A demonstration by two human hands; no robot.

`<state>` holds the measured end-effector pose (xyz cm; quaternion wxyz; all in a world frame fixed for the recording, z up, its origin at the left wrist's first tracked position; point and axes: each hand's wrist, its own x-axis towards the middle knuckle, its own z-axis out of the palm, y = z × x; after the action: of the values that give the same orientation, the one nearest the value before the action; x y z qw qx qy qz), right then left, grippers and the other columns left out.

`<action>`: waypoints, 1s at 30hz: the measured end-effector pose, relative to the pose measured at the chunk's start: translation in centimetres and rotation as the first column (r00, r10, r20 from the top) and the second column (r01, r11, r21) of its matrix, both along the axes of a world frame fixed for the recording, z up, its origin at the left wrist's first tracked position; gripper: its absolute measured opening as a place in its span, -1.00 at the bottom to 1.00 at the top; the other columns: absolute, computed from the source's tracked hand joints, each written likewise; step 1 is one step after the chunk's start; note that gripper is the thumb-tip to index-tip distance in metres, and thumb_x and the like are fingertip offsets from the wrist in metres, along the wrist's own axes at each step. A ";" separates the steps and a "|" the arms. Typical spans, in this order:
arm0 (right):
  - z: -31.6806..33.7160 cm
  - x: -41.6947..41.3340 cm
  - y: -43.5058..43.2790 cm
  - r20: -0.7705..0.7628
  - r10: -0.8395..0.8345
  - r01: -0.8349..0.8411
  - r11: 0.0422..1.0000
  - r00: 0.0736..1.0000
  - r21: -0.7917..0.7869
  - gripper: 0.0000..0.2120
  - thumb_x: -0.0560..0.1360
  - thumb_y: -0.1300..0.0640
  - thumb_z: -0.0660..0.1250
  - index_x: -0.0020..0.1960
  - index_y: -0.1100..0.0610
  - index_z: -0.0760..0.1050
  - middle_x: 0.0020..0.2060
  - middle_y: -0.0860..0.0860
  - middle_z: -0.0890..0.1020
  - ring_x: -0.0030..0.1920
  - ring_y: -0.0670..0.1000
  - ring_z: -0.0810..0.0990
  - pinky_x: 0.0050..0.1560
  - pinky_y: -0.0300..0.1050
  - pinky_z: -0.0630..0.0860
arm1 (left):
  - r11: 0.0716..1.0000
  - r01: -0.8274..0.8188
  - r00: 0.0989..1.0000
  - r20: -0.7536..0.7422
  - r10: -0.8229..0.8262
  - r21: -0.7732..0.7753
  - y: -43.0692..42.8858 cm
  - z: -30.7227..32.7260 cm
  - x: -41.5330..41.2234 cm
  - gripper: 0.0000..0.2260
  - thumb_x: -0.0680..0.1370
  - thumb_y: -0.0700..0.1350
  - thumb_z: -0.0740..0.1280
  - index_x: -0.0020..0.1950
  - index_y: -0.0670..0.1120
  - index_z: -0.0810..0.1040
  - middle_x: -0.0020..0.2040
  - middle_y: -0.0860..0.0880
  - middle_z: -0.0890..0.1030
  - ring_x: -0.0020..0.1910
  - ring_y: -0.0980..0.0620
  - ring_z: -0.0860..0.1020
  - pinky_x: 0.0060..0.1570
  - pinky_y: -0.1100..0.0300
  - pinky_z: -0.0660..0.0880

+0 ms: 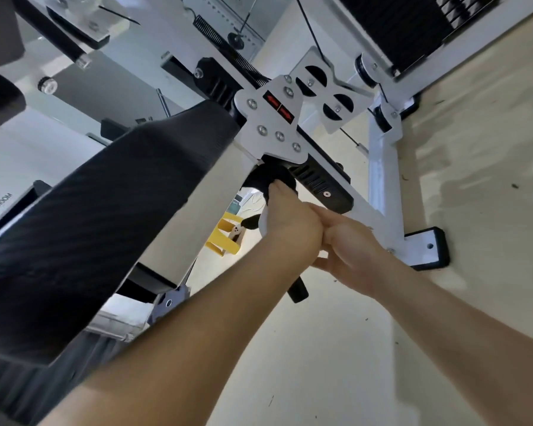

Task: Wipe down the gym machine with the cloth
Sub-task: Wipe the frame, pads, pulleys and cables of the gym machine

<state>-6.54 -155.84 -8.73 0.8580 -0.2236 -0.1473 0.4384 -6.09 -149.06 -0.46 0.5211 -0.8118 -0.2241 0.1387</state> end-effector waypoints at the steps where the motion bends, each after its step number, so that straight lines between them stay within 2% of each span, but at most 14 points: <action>1: -0.1 -0.3 0.0 -0.076 0.037 -0.032 0.998 0.996 0.062 -0.32 0.43 0.48 -0.03 0.41 0.01 0.41 0.20 0.06 0.62 0.14 0.13 0.57 -0.03 0.02 0.60 | 0.998 -0.003 1.000 0.005 0.003 -0.056 -0.7 0.3 -0.9 -0.61 0.61 -0.05 0.18 0.44 -0.09 0.35 0.41 -0.13 0.35 0.39 -0.08 0.26 0.37 0.17 0.10; 5: 0.4 -0.1 -0.3 -0.321 0.212 -0.122 0.953 0.923 0.278 -0.69 0.54 0.18 0.19 0.22 0.09 0.56 0.12 0.05 0.67 0.04 0.07 0.61 0.14 -0.04 0.52 | 0.943 0.282 0.957 -0.020 -0.290 -0.174 -5.0 0.4 -6.7 -0.68 0.47 -0.05 0.27 0.21 -0.03 0.56 0.27 -0.07 0.52 0.34 -0.07 0.37 0.48 0.03 0.02; 9: 4.0 0.2 0.6 0.018 -0.010 0.010 1.000 1.000 0.029 -0.83 0.58 0.23 0.25 0.11 0.19 0.56 -0.04 0.21 0.66 -0.10 0.07 0.65 0.00 -0.03 0.60 | 0.618 0.673 0.713 0.581 -0.393 -0.407 -5.8 0.0 -13.3 -0.71 0.44 -0.22 0.25 0.12 -0.10 0.61 0.20 -0.03 0.51 0.26 0.02 0.44 0.33 0.27 0.27; 12: 6.5 -0.5 1.2 0.182 -0.158 0.175 0.981 0.971 -0.083 -0.80 0.60 0.23 0.19 0.19 0.18 0.48 0.06 0.23 0.62 0.07 0.19 0.63 0.18 0.17 0.55 | 0.493 0.773 0.412 0.907 0.089 -0.399 -5.1 -0.7 -15.7 -0.71 0.48 -0.18 0.37 0.13 0.12 0.52 0.13 0.17 0.47 0.19 0.16 0.49 0.13 0.33 0.49; 14: 6.9 -1.2 1.0 0.341 -0.227 0.288 0.947 0.912 -0.140 -0.77 0.61 0.18 0.14 0.23 0.19 0.42 0.04 0.20 0.60 0.06 0.17 0.60 0.17 0.17 0.52 | 0.292 0.779 0.313 0.747 0.586 -0.555 -4.7 -0.8 -14.9 -0.81 0.53 -0.11 0.36 0.11 0.12 0.51 0.00 0.11 0.60 0.03 0.09 0.60 -0.09 0.16 0.62; 16: 6.3 -2.2 0.2 0.638 -0.256 0.451 0.878 0.726 -0.161 -0.78 0.62 0.17 0.11 0.22 0.19 0.40 -0.04 0.15 0.58 -0.01 0.14 0.58 0.03 0.05 0.52 | 0.079 0.794 0.310 0.514 0.800 -0.602 -4.0 -0.7 -14.0 -0.86 0.60 -0.11 0.25 0.10 -0.01 0.56 -0.11 -0.04 0.67 -0.10 0.01 0.66 -0.16 0.04 0.62; 18: 5.5 -3.7 -0.9 0.901 -0.263 0.710 0.701 0.346 -0.068 -0.76 0.55 0.23 0.20 0.21 0.17 0.42 -0.09 0.10 0.50 -0.11 0.13 0.53 -0.20 -0.07 0.41 | -0.037 0.803 0.339 0.404 0.850 -0.595 -3.7 -0.7 -13.4 -0.75 0.60 -0.08 0.17 -0.03 0.02 0.65 -0.12 -0.04 0.69 -0.11 0.01 0.66 -0.22 0.11 0.60; 19: 5.2 -4.2 -1.4 0.954 -0.252 0.793 0.608 0.165 0.024 -0.68 0.48 0.26 0.27 0.23 0.17 0.45 -0.07 0.10 0.49 -0.11 0.13 0.50 -0.22 -0.11 0.36 | -0.082 0.806 0.353 0.364 0.862 -0.587 -3.7 -0.9 -13.2 -0.71 0.60 -0.06 0.16 -0.10 0.07 0.68 -0.11 -0.01 0.70 -0.10 0.03 0.67 -0.25 0.17 0.58; 21: 4.5 -4.7 -1.7 0.958 -0.285 0.817 0.559 0.026 0.144 -0.55 0.37 0.30 0.35 0.26 0.17 0.51 0.05 0.15 0.54 -0.05 0.18 0.51 -0.16 -0.10 0.42 | -0.200 0.818 0.390 0.264 0.882 -0.539 -3.4 -2.2 -13.2 -0.69 0.62 0.03 0.13 -0.05 0.14 0.69 -0.02 0.03 0.70 0.00 0.08 0.66 -0.21 0.20 0.57; 22: 4.0 -4.5 -1.7 0.940 -0.332 0.780 0.608 0.077 0.151 -0.54 0.39 0.30 0.33 0.29 0.16 0.51 0.09 0.14 0.55 -0.01 0.17 0.52 -0.10 -0.07 0.47 | -0.274 0.825 0.413 0.197 0.889 -0.494 -3.3 -3.0 -13.2 -0.70 0.61 0.11 0.13 0.05 0.14 0.67 0.06 0.02 0.69 0.08 0.08 0.64 -0.16 0.18 0.58; 23: 3.3 -3.7 -1.6 0.898 -0.379 0.721 0.684 0.225 0.108 -0.57 0.46 0.30 0.27 0.31 0.11 0.51 0.08 0.08 0.57 0.02 0.12 0.54 -0.04 -0.08 0.49 | -0.335 0.823 0.431 0.119 0.895 -0.458 -3.2 -3.6 -13.1 -0.65 0.57 0.21 0.16 0.19 0.12 0.62 0.15 0.00 0.66 0.16 0.06 0.61 -0.10 0.12 0.58; 25: 1.3 -2.1 -1.4 0.804 -0.276 0.543 0.837 0.527 -0.069 -0.63 0.55 0.30 0.18 0.26 0.03 0.56 -0.09 -0.11 0.61 -0.02 -0.03 0.57 0.01 -0.20 0.48 | -0.425 0.806 0.432 -0.083 0.898 -0.411 -2.7 -5.1 -13.3 -0.34 0.41 0.38 0.31 0.39 0.03 0.47 0.26 -0.07 0.59 0.27 -0.03 0.55 0.01 0.02 0.58; 27: -1.8 -1.1 -1.9 0.659 -0.199 0.422 0.885 0.726 -0.197 -0.66 0.58 0.31 0.20 0.25 0.04 0.58 -0.10 -0.11 0.67 -0.03 -0.07 0.63 0.05 -0.28 0.52 | -0.509 0.784 0.430 -0.279 0.858 -0.357 -1.9 -6.9 -13.5 -0.15 0.30 0.42 0.39 0.42 -0.09 0.41 0.30 -0.16 0.55 0.29 -0.10 0.53 0.07 -0.06 0.55; 30: -5.4 -0.3 -3.3 0.403 -0.229 0.336 0.916 0.886 -0.218 -0.65 0.60 0.31 0.19 0.18 -0.06 0.59 -0.06 -0.10 0.71 -0.05 -0.13 0.68 -0.04 -0.29 0.57 | -0.350 0.795 0.270 -0.228 0.935 -0.496 -0.8 -10.4 -12.1 -0.28 0.33 0.33 0.39 0.35 -0.07 0.45 0.11 -0.11 0.67 0.12 -0.05 0.64 -0.02 0.00 0.60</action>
<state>-6.80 -159.15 -14.09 0.8292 -0.4409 -0.2075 0.2737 -18.23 -149.85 -10.89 -0.7196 -0.5461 -0.4106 -0.1241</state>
